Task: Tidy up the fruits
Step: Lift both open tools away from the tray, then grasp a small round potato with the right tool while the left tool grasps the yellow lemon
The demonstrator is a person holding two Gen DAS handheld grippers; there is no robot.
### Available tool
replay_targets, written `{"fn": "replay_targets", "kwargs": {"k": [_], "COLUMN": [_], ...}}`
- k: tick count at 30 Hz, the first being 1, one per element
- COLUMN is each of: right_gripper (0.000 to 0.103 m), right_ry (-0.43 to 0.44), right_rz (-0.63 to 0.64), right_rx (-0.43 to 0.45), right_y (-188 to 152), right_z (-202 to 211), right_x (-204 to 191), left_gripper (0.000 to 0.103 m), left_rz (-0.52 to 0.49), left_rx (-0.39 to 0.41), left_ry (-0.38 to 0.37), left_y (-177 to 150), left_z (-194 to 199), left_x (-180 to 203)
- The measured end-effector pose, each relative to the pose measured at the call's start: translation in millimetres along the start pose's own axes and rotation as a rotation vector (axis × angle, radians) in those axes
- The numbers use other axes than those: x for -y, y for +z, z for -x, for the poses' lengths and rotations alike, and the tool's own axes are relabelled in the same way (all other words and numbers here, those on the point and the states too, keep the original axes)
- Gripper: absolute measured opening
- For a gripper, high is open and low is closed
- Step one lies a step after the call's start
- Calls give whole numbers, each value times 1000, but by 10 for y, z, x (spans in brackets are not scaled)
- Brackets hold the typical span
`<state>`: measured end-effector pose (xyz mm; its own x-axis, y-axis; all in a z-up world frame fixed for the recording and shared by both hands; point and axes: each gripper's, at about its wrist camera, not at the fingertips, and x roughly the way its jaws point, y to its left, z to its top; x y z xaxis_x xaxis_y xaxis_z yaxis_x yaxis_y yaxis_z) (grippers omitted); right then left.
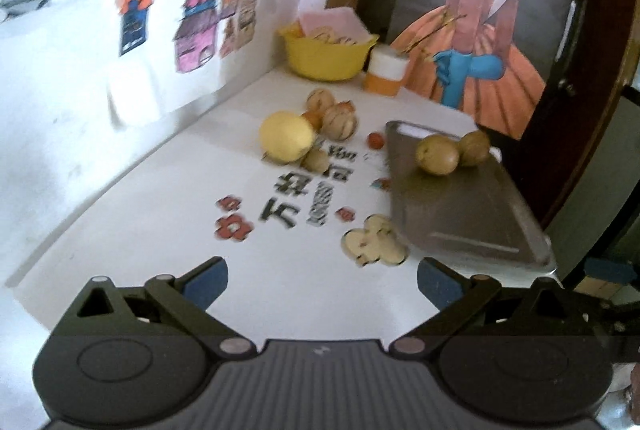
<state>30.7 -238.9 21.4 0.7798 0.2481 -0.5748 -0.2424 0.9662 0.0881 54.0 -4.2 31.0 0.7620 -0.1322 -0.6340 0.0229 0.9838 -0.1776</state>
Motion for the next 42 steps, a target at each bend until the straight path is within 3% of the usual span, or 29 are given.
{"fn": "replay_targets", "kwargs": {"k": [10,15,21,26,31,38,42], "right_gripper": [102,102,102,102,102,100,94], "right_ry": [132,164,196,193,180,215,263], "right_rz": [75,98,138,216,328,359,349], "right_rx": [-84,-87,-74,-6,41,22,-12], "right_y": [109,269,558,855,1035,1134,1143], "right_z": [-254,-441,-694,-867,-1156,-1680,-1942], "right_x": [-534,-672,-664,-605,-577,-609,-632], "left_gripper": [103,103,103,103,103,102,102], "left_rz": [42,52,55,39,48,36,39], "left_rx": [-73,-56,-31,33,35,23,6], "left_ry": [60,73,92,62,41,25,24], "left_y": [-50,115,411,646,853,1081,1148], "left_z": [1,-76,-267,-432,-723,-1169,-1388], "left_x": [-426,-550,-632,-626,-586,-542,-547]}}
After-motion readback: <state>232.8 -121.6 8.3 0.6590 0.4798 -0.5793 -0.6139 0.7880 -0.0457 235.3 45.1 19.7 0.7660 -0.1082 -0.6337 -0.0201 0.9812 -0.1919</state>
